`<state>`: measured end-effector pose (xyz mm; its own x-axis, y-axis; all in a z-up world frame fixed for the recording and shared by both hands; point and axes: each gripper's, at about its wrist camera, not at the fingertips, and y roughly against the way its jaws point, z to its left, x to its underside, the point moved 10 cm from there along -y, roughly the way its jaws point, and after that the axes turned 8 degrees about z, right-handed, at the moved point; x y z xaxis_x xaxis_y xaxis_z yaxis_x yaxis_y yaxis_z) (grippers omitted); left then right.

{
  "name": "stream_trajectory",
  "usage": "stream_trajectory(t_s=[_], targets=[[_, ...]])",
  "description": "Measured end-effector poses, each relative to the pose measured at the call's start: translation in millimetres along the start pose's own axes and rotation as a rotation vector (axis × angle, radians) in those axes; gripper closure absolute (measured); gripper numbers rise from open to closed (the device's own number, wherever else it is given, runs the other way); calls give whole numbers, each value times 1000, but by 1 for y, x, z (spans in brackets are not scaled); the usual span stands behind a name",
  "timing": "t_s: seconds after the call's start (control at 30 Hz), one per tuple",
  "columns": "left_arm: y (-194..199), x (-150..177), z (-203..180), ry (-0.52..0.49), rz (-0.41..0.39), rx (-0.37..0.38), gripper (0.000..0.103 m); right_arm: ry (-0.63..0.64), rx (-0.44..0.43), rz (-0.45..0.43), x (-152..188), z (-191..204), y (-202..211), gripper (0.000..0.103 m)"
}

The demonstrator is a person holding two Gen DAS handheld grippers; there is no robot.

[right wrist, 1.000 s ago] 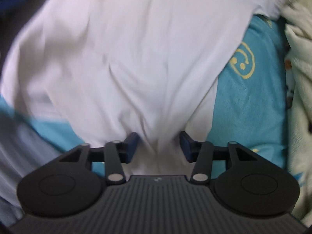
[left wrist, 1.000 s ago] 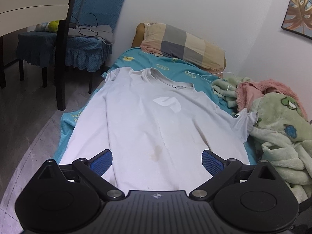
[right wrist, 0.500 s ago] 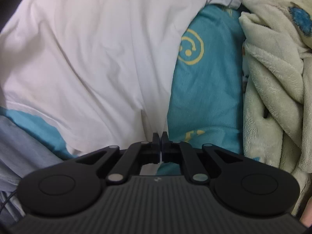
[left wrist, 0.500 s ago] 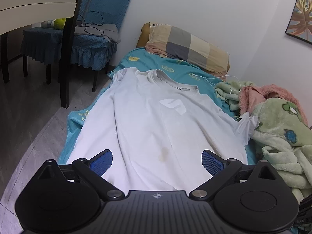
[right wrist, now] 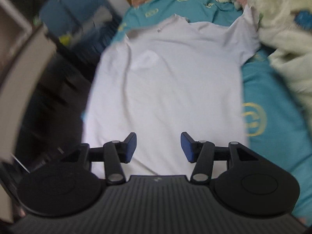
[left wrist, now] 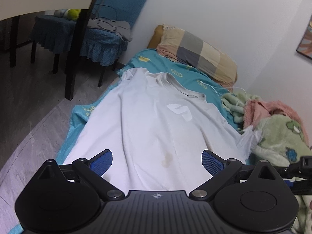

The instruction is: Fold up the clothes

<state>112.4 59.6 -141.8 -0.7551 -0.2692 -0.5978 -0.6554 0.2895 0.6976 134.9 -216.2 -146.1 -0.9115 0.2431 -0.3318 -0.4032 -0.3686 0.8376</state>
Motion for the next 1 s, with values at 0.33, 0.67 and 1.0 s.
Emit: stream_trajectory(t_s=[0.33,0.67,1.0], targets=[[-77,-93,61,216,-26,-41,16,7,3,-168,-38,-8,-47,50],[-205,-186,127,401,-72,-49,39,53,26,-170,-70,-22,-89,48],[-262,-203,108,232,-25,-54,100,11,-1,-115,-82,-30,-116,49]])
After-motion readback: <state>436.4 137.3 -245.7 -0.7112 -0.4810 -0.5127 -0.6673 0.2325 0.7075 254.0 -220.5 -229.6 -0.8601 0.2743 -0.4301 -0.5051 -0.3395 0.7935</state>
